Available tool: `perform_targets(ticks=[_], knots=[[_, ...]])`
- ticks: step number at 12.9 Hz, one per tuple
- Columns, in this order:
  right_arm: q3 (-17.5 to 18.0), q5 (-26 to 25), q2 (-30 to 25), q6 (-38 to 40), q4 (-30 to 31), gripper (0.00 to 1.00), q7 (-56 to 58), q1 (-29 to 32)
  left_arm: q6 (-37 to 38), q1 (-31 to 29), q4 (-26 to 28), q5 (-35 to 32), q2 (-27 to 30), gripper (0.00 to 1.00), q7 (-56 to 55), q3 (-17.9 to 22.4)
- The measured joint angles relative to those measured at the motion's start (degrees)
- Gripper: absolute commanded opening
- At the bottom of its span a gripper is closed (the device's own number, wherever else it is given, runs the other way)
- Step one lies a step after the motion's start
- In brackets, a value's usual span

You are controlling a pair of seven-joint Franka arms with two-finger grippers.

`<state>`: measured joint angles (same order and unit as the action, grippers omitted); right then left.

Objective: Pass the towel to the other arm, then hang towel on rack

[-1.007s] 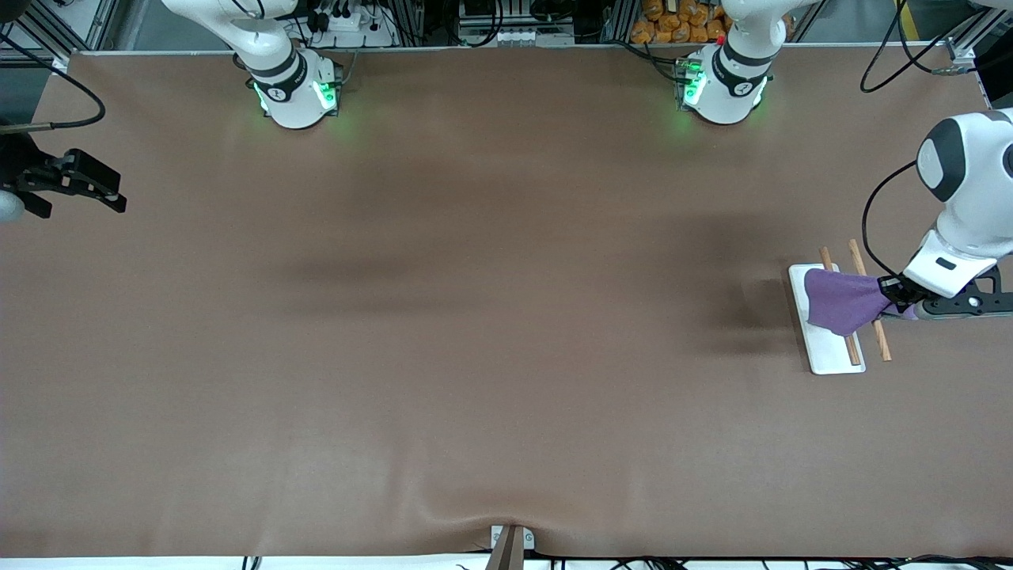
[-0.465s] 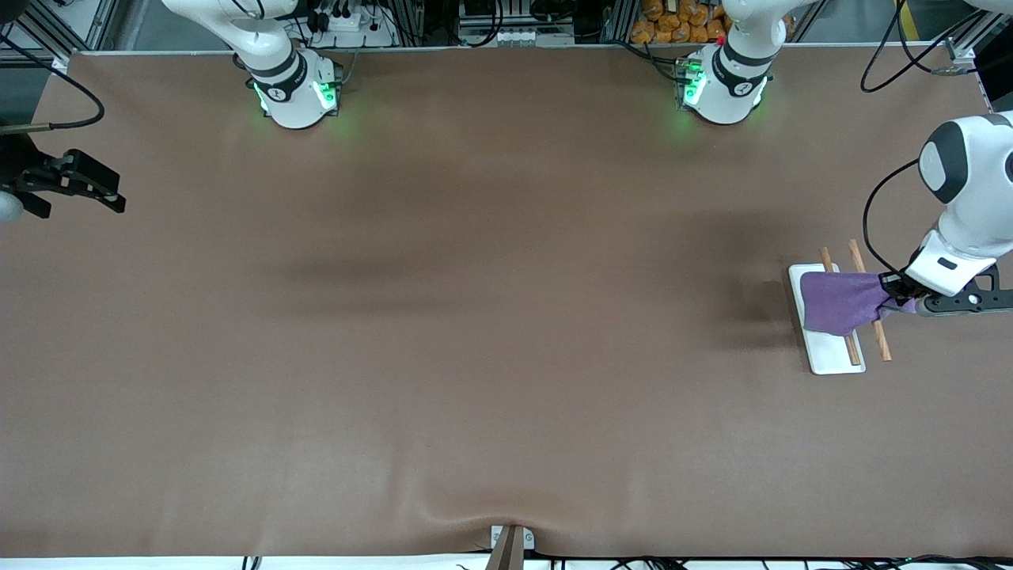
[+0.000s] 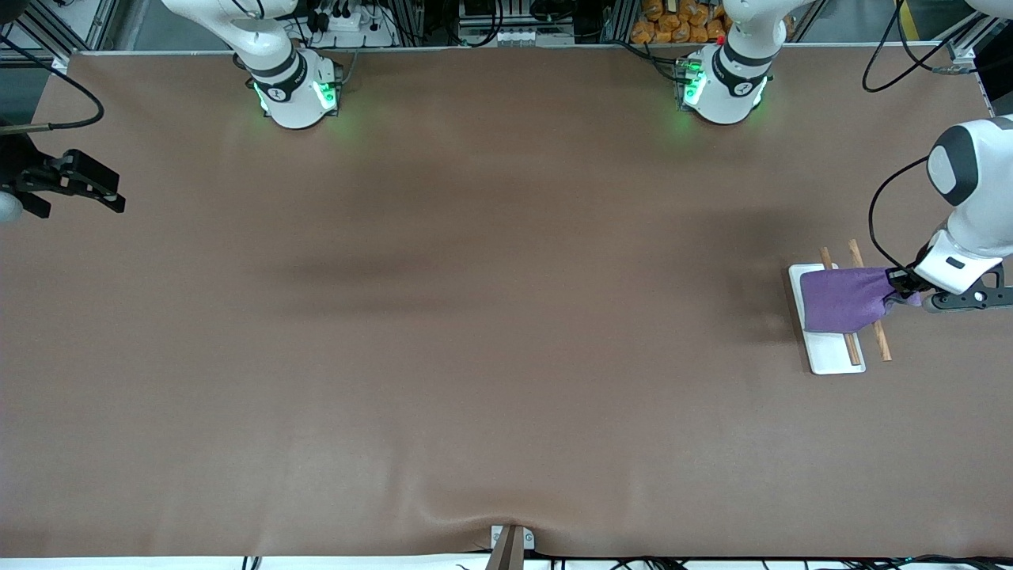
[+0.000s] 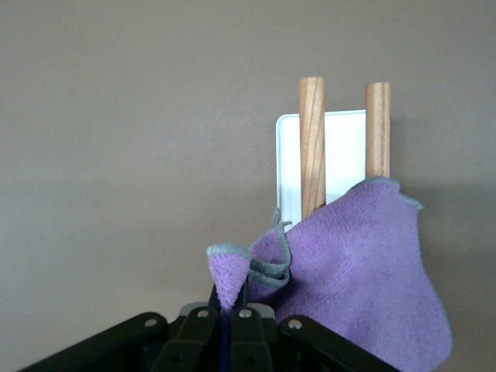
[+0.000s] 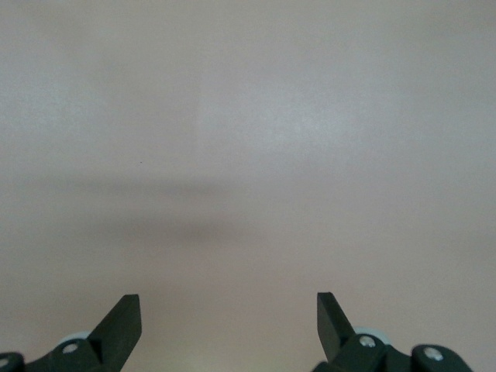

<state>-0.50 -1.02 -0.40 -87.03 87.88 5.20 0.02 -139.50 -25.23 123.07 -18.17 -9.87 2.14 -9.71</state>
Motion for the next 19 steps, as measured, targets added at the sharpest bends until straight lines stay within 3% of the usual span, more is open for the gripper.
perform_targets(ticks=[1, 2, 3, 9, 13, 16, 19], knots=[[0.0, 0.0, 0.0, 0.0, 0.0, 1.0, 0.0, 0.0, 0.0, -0.1, 0.0, 0.0, -0.3, 0.27, 0.0, 0.0], [-0.1, 0.0, 0.0, 0.0, 0.0, 1.0, 0.0, 0.0, 0.0, -0.2, 0.0, 0.0, -0.5, 0.55, 0.0, 0.0], [-0.1, 0.0, 0.0, 0.0, 0.0, 1.0, 0.0, 0.1, 0.0, -0.3, 0.0, 0.0, -0.8, 1.0, 0.0, 0.0], [-0.2, 0.0, 0.1, 0.1, 0.0, 1.0, 0.0, 0.2, -0.3, -0.8, -0.3, 0.2, -0.9, 1.0, 3.6, 0.0], [-0.2, 0.0, 0.1, 0.1, 0.0, 1.0, 0.0, 0.3, 0.8, -2.0, -2.7, 6.9, -0.7, 1.0, 13.3, 0.1], [-0.4, 0.0, 0.1, 0.1, 0.0, 1.0, 0.0, 0.5, 10.8, -1.7, -9.5, 7.3, -0.6, 1.0, 14.1, -0.5], [-0.5, 0.0, 0.2, 0.2, 0.0, 1.0, 0.0, 0.6, 25.8, -1.3, -20.3, 8.3, 0.0, 1.0, 13.9, -5.5]])
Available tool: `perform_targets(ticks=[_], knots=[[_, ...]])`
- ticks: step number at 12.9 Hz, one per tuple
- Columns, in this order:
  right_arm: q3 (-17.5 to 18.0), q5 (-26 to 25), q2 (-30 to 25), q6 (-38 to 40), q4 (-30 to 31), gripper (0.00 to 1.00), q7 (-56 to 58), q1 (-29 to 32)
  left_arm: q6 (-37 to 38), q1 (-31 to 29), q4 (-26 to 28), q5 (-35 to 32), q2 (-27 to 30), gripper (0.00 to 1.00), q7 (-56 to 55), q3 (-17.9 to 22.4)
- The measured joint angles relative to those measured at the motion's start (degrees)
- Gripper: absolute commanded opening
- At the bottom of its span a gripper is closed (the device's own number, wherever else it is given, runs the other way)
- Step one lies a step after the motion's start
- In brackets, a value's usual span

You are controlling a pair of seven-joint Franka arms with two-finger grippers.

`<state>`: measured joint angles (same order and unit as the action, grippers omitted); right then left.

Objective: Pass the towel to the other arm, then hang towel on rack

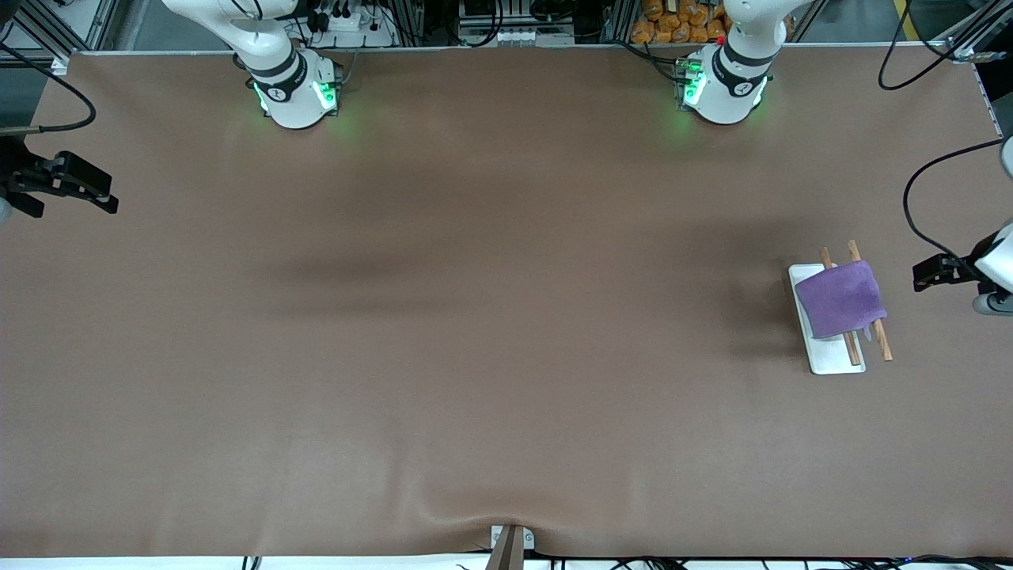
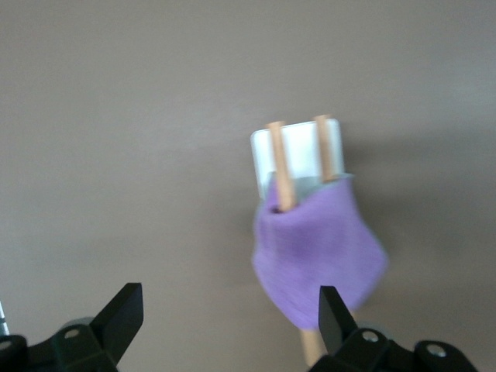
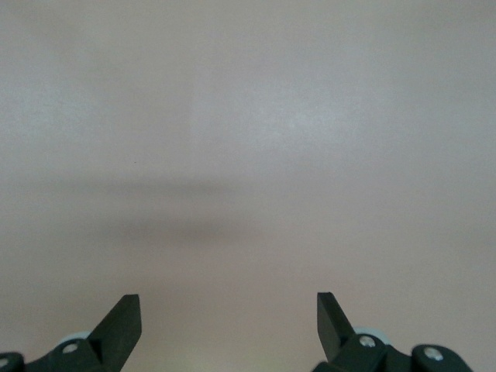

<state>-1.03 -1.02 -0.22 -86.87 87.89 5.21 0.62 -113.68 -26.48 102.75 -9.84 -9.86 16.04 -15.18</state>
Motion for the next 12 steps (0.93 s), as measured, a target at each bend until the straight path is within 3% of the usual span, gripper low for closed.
perform_targets(ticks=[5, 9, 12], knots=[[-0.1, 0.0, 0.0, 0.0, 0.0, 1.0, 0.0, 0.0, 16.2, 0.4, -11.6, 0.7, 0.8, 1.0, -13.6, -10.0], [-0.1, 0.0, 0.0, 0.0, 0.0, 1.0, 0.0, 0.0, 18.7, 0.6, -14.6, 0.7, 1.9, 1.0, -24.4, -17.3], [-0.1, 0.0, 0.0, 0.1, 0.0, 1.0, 0.0, 0.0, 20.6, 0.7, -17.8, 1.3, 2.2, 1.0, -25.2, -18.8]])
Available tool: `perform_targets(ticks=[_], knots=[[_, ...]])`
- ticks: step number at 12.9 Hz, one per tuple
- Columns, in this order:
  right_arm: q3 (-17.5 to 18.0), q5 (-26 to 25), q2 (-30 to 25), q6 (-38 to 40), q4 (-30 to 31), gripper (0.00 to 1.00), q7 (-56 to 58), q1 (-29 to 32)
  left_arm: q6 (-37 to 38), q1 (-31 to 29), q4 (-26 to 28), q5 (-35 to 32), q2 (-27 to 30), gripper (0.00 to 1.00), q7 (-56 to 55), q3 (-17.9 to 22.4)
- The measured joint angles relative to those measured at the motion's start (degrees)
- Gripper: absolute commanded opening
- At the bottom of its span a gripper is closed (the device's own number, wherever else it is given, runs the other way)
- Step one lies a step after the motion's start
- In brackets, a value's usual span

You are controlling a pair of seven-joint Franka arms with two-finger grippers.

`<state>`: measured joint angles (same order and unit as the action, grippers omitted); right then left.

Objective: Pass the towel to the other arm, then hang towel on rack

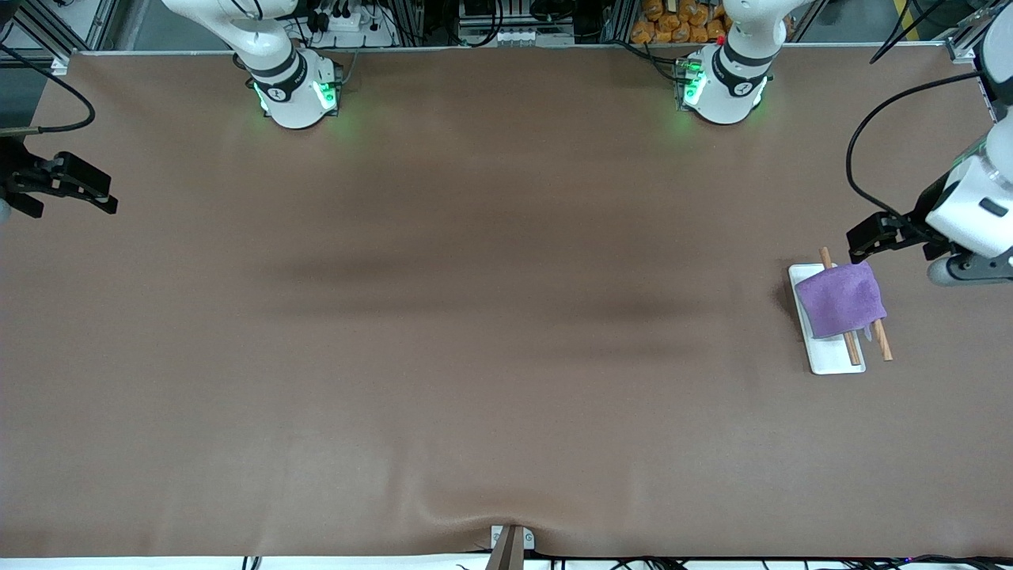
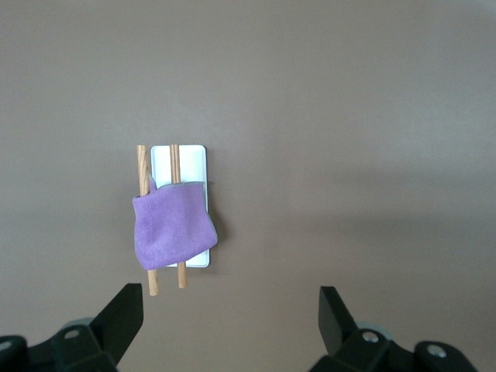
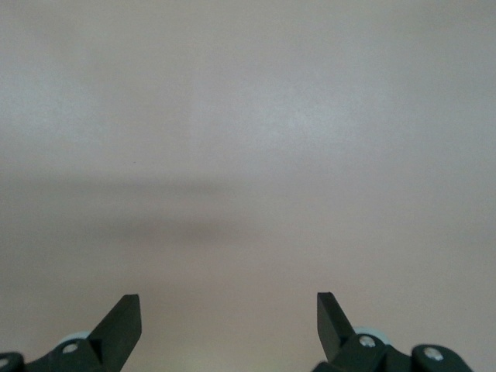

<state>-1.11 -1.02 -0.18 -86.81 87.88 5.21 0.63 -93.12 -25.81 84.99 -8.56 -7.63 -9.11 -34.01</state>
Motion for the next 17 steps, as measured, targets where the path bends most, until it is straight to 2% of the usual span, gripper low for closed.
perform_targets(ticks=[7, 8, 10, 11, 14, 16, 17], knots=[[0.0, 0.0, 0.0, 0.1, 0.0, 1.0, 0.0, 0.0, 2.6, 0.9, -2.2, 2.4, 2.3, 1.0, 0.0, 0.9], [0.0, 0.0, 0.0, 0.1, 0.0, 1.0, 0.0, 0.0, 3.2, 3.7, -2.2, 3.4, 3.2, 1.0, 0.0, 4.1], [0.0, 0.0, 0.0, 0.1, 0.0, 1.0, 0.0, 0.0, 4.8, 13.9, -2.2, 5.0, 4.8, 1.0, 0.0, 14.9], [0.0, 0.0, 0.0, 0.1, 0.0, 1.0, 0.0, 0.0, 5.8, 17.6, -2.2, 5.6, 5.5, 1.0, 0.0, 18.6], [0.0, 0.0, 0.0, 0.1, 0.0, 1.0, 0.0, 0.0, 8.8, 24.4, -2.1, 6.3, 7.3, 1.0, 0.0, 24.7], [0.0, 0.0, 0.0, 0.1, 0.0, 1.0, 0.0, 0.0, 9.4, 28.9, 0.0, 6.9, 9.2, 1.0, 0.0, 29.5], [0.0, 0.0, 0.0, 0.1, 0.0, 1.0, 0.0, 0.0, 9.4, 29.6, 1.4, 7.1, 10.3, 1.0, 0.0, 30.2]])
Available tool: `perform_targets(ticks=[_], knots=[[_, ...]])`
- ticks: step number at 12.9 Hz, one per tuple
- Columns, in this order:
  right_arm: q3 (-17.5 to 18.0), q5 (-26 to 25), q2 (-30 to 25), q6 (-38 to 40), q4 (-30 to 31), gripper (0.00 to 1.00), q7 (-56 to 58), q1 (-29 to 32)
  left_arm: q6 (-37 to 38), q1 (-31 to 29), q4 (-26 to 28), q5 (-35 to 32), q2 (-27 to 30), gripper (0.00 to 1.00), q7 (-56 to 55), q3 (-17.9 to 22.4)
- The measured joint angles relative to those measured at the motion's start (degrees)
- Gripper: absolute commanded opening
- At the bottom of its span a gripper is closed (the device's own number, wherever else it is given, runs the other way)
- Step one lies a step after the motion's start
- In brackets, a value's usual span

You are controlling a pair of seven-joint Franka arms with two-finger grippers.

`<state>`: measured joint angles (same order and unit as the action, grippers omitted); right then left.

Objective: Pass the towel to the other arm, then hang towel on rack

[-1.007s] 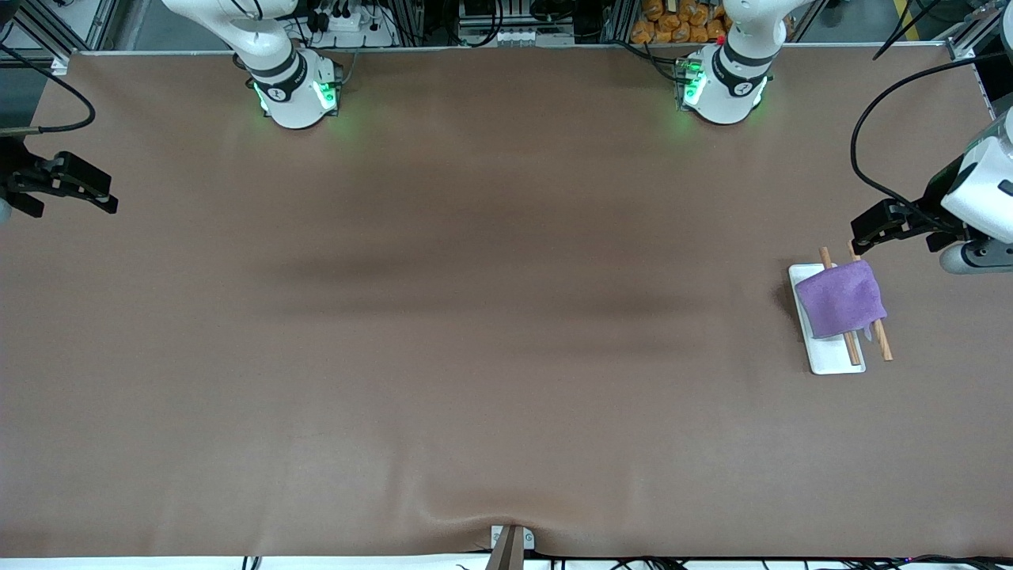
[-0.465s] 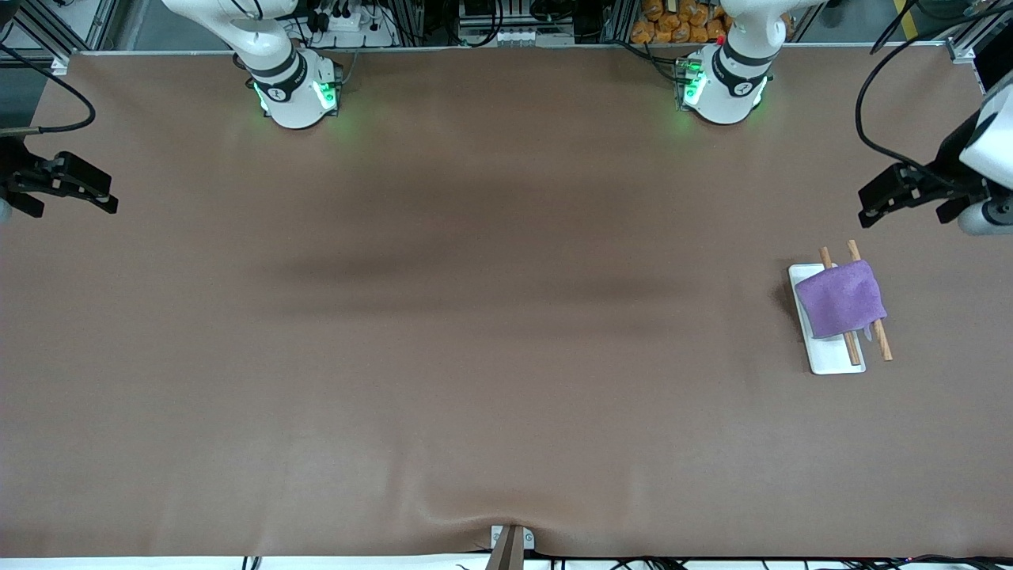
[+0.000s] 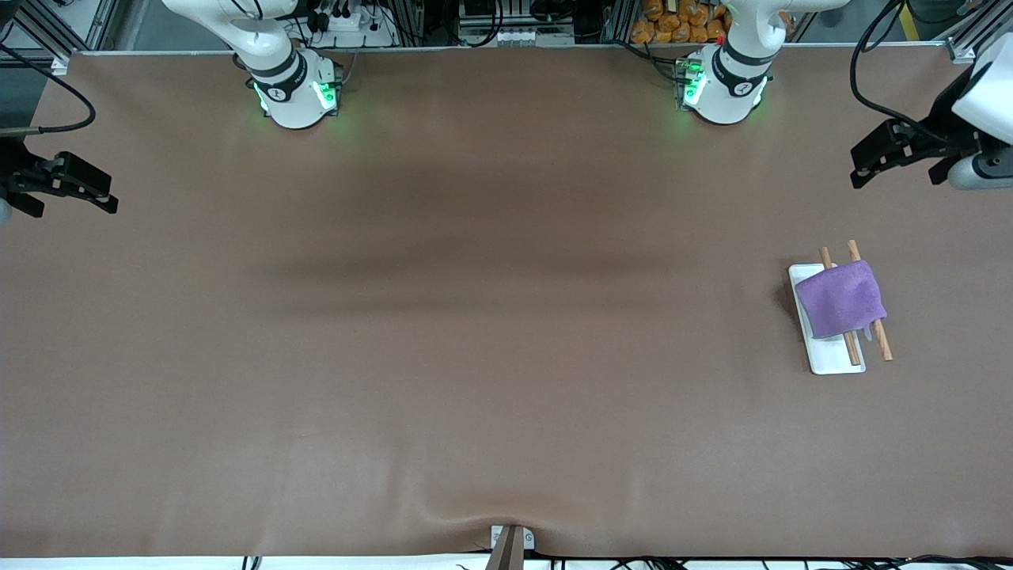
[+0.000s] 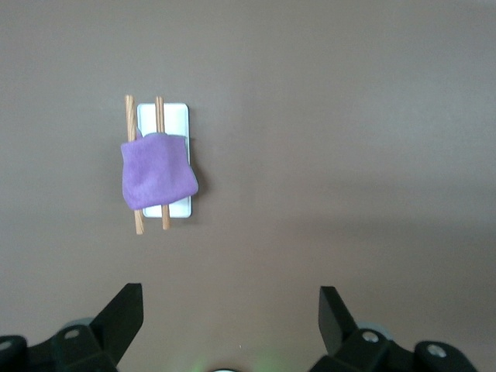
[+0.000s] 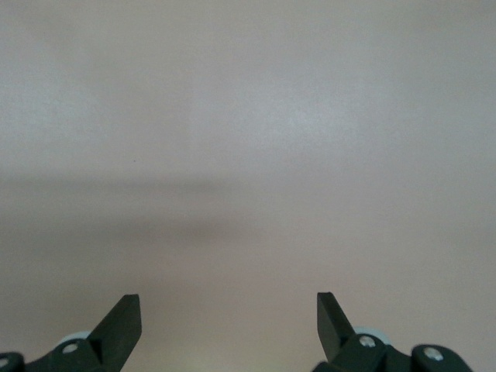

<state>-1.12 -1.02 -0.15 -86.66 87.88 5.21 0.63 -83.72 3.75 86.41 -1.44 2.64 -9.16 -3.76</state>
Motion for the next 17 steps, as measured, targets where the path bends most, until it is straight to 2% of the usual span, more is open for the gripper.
perform_targets(ticks=[10, 17], knots=[[0.0, 0.0, 0.0, 0.0, 0.0, 1.0, 0.0, 0.0, -0.9, 0.4, 5.9, 0.2, 3.3, 1.0, -4.3, 2.3], [0.0, 0.0, 0.0, 0.0, 0.0, 1.0, 0.0, 0.0, -1.8, 0.5, 6.1, -0.1, 3.4, 1.0, -4.3, 2.3]])
